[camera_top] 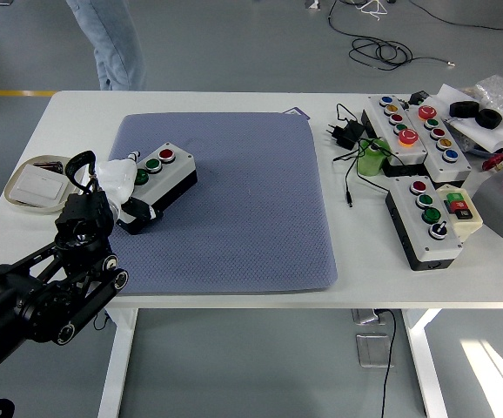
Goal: Pick up the button,place it on the desk,press the button,press the button
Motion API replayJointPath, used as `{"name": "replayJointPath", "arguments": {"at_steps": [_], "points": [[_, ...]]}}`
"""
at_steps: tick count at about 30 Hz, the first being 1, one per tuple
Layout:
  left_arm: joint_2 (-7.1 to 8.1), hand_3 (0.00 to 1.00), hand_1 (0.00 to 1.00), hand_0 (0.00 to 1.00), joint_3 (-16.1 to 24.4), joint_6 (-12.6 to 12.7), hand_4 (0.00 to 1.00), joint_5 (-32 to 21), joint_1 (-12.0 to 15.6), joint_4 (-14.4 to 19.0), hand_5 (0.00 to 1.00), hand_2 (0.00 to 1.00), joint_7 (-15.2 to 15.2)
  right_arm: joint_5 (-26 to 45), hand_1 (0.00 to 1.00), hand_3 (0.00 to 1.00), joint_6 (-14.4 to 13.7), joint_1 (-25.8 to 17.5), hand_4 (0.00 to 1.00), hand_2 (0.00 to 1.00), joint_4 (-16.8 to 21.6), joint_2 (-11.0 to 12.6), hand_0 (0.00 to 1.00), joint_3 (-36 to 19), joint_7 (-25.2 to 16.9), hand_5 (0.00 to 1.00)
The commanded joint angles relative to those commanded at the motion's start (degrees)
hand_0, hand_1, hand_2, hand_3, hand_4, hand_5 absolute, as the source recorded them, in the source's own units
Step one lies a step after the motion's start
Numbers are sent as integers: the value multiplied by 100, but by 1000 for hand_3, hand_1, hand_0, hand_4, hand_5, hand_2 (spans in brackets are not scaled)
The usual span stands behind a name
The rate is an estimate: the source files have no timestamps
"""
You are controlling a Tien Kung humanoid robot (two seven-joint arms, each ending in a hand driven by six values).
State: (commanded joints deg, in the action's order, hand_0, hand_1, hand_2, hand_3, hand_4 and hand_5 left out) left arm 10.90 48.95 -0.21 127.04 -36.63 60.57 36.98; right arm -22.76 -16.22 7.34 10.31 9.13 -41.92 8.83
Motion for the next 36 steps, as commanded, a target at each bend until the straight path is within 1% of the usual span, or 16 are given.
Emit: {"name": "replayJointPath", "arguments": {"at_steps": [1, 4, 6, 7, 9, 12, 13, 15, 17, 19, 23, 27, 28, 30, 32, 36], "points": [[10, 898, 475, 398, -11, 26, 787, 48, -12, 6, 38, 436, 0, 3, 797, 751, 0, 2, 412, 817, 0, 0, 787, -1, -1, 479], [41, 898, 475, 398, -10, 186, 787, 156, -40, 16, 38, 436, 0, 18, 797, 751, -2, 12, 412, 817, 0, 2, 787, 3, -7, 479], [58, 898, 475, 398, 5, 371, 787, 199, -39, 34, 38, 436, -82, -20, 797, 751, -3, 20, 412, 817, 0, 3, 787, -20, -1, 479], [73, 532, 347, 320, 21, 488, 687, 217, -35, 55, 66, 326, -174, -7, 797, 751, -5, 21, 412, 817, 0, 4, 787, -19, -4, 479], [93, 532, 347, 320, 35, 576, 687, 215, -34, 72, 66, 326, -290, -5, 797, 751, -6, 22, 412, 817, 0, 7, 787, -23, -6, 479], [123, 532, 347, 320, 53, 571, 687, 184, -39, 66, 66, 326, -449, -31, 797, 751, -6, 24, 412, 817, 0, 10, 787, -41, 1, 479], [130, 388, 310, 301, 56, 560, 585, 179, -39, 63, 26, 278, -484, -32, 797, 751, -7, 24, 412, 817, 0, 11, 787, -41, 2, 479], [132, 388, 310, 301, 57, 557, 585, 177, -39, 62, 26, 278, -496, -33, 797, 751, -7, 24, 412, 817, 0, 11, 787, -42, 3, 479], [169, 388, 310, 301, 57, 571, 585, 140, -29, 76, 26, 278, -682, -51, 797, 751, -13, 24, 412, 817, 0, 13, 787, -53, 11, 479], [224, 353, 302, 310, 48, 641, 589, 46, -30, 116, 2, 260, -1029, -57, 797, 751, -16, 25, 412, 817, 0, 15, 787, -63, 10, 479], [323, 353, 302, 310, 40, 640, 589, -225, -77, 162, 2, 260, -1764, -74, 797, 751, -17, 32, 412, 817, 0, 14, 787, -69, 18, 479], [507, 348, 305, 312, -97, 250, 589, -657, -239, 144, 2, 255, -2681, -66, 797, 751, -20, 38, 412, 817, 0, 12, 787, -60, 22, 479], [522, 348, 305, 312, -114, 212, 589, -691, -253, 141, 2, 255, -2941, -67, 797, 751, -20, 39, 412, 817, 0, 12, 787, -60, 23, 479], [634, 348, 305, 312, -315, -6, 589, -865, -379, 123, 2, 255, -3381, -77, 797, 751, -21, 41, 412, 817, 0, 10, 787, -59, 28, 479], [670, 347, 310, 315, -399, -78, 586, -905, -423, 116, 2, 257, -3822, -74, 797, 751, -22, 41, 412, 817, 0, 9, 787, -57, 28, 479], [747, 347, 310, 315, -624, -251, 586, -819, -567, 33, 2, 257, -4338, -89, 797, 751, -23, 46, 412, 817, 0, 6, 787, -49, 33, 479]]}}
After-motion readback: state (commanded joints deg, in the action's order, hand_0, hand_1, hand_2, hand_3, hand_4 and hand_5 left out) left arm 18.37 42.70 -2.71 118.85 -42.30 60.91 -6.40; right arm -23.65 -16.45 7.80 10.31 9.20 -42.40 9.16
